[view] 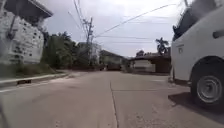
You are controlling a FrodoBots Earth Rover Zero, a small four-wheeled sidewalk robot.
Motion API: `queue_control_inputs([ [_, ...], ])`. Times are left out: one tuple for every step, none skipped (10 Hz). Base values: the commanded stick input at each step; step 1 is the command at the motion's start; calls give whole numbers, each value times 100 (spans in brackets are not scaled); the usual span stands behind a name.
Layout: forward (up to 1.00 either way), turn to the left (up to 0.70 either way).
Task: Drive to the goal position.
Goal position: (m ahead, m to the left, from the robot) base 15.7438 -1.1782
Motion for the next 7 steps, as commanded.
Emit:
queue_control_inputs([
  [50, -50],
  [50, -50],
  [50, -50],
  [50, -50],
  [50, -50],
  [50, -50],
  [50, -50],
])
